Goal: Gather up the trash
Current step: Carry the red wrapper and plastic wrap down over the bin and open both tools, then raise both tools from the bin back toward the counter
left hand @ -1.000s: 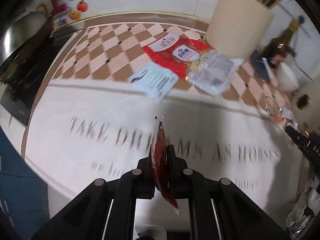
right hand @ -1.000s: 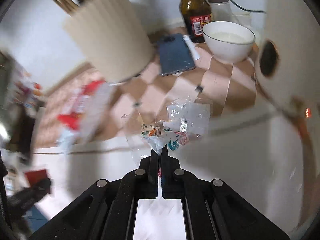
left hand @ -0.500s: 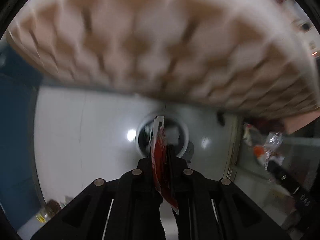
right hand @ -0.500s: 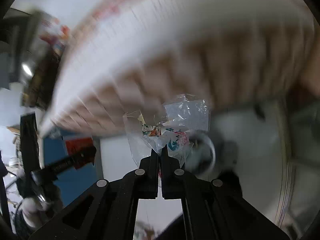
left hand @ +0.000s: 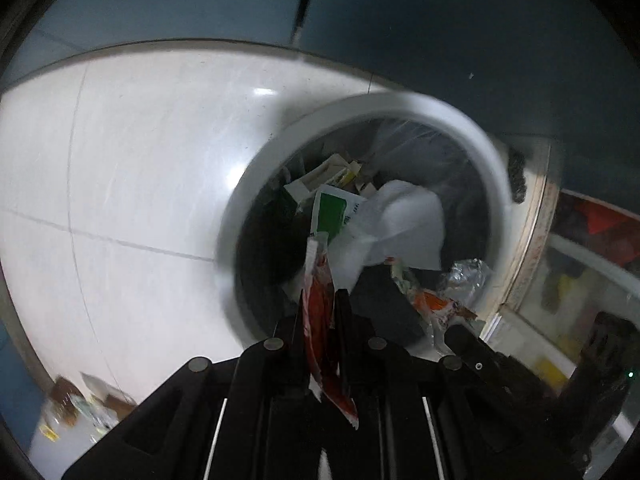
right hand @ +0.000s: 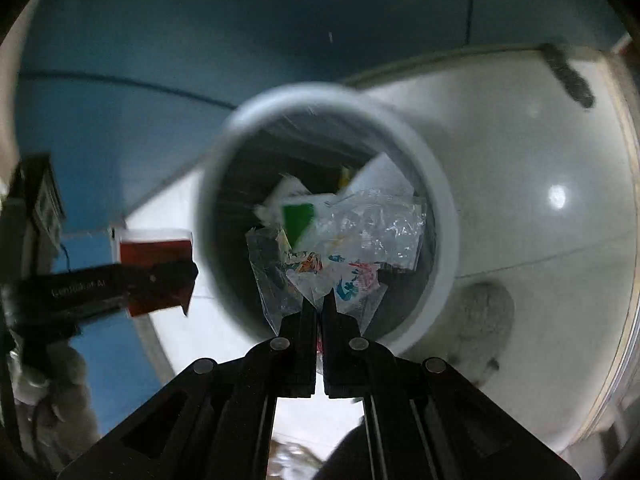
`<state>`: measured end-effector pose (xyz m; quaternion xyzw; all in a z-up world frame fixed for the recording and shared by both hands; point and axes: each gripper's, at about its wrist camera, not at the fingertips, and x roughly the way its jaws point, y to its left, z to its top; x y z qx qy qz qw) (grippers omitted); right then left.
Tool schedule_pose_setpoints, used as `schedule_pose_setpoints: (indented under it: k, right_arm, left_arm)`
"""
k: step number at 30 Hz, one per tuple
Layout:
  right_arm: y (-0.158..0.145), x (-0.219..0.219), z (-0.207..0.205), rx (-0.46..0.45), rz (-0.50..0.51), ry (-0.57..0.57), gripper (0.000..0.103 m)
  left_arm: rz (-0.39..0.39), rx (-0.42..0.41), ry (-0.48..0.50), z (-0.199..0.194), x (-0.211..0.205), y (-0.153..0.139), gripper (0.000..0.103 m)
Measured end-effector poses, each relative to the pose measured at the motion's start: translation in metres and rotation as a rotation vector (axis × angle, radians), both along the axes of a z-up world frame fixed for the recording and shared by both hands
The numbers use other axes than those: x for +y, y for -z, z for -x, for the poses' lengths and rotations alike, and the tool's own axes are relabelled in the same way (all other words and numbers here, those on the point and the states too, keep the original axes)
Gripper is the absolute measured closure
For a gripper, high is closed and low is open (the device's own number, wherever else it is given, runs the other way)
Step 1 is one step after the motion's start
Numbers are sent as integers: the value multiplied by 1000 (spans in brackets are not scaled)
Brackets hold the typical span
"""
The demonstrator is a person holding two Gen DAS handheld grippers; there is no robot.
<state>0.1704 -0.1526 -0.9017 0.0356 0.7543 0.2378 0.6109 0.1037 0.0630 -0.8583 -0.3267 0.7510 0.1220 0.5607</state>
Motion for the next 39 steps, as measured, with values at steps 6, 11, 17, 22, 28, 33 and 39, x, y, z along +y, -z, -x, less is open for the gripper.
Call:
schedule_pose_setpoints:
  k: [6, 11, 17, 22, 28, 33, 39]
  right_arm:
    - [39, 12, 6, 27, 18, -71, 99]
    - [34, 23, 7, 18, 49, -126, 50]
    - [-7, 18, 10, -57, 102, -151, 17]
    - [-52, 12, 16, -148, 187, -148, 12]
    - [-110, 7, 22, -262, 283, -205, 0]
    - [-198, 3, 28, -322, 287, -211, 0]
    - [-322, -5, 43, -405, 267, -218, 0]
  left_arm:
    - [-33, -24, 16, 0, -8, 4, 68]
    - [-113, -56, 8, 7, 1, -22, 4]
    - [-276, -65, 36, 25, 12, -64, 4]
    - [-416, -68, 77, 47, 11, -99, 4]
    - [-481, -76, 82, 67, -4, -168, 4]
    - [-487, -127, 93, 74, -27, -247, 4]
    - [-489, -219, 94, 80, -50, -351, 4]
